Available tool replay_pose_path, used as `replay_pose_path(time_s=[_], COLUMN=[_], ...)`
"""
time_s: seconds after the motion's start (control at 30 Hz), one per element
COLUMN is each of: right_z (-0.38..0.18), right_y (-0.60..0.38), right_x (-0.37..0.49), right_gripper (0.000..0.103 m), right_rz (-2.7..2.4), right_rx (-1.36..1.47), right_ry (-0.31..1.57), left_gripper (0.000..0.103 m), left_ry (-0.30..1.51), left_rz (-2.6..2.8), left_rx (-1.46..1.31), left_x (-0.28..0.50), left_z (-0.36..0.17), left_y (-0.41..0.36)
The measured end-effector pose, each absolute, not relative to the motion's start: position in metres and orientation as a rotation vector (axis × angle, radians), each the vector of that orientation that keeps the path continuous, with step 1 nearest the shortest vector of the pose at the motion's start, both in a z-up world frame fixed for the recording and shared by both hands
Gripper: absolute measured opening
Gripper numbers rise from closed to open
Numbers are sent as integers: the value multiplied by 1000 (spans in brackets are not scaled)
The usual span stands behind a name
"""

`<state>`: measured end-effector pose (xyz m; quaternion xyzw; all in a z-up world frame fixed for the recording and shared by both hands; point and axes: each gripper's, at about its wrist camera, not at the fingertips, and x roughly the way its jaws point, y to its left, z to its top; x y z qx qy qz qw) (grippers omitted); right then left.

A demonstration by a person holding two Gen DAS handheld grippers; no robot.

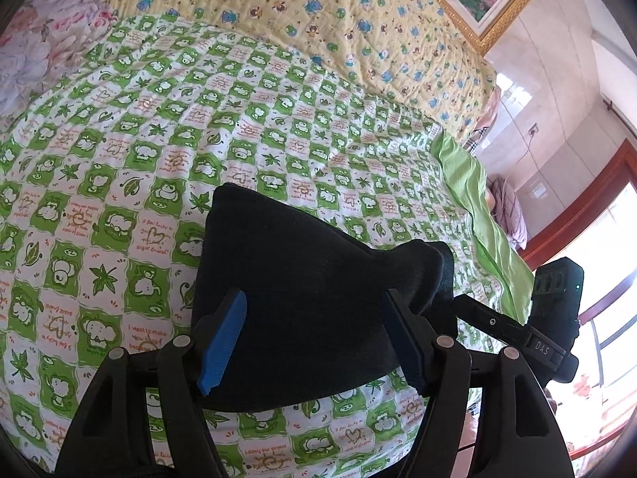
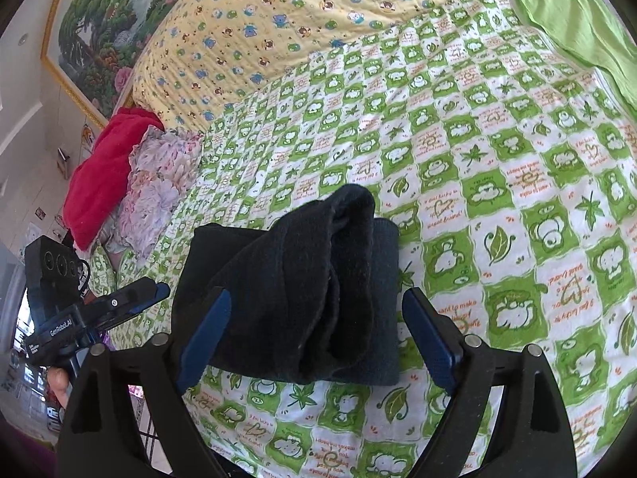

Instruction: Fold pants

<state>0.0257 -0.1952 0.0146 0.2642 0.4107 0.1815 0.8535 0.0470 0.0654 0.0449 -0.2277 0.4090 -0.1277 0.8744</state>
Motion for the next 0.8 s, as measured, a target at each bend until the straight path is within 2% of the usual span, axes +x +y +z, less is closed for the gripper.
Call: replay_pose_path(time_s=[0.8], right_z=[-9], right_y=[-192], right_x=[40], right_gripper=[88], right_rz=[358], right_rx=[600], right_ry=[953], left_gripper=[77], left_ry=[913], left_rz=[-215], left_rx=[-519], left_x=[73], left_z=[21], left_y=[78])
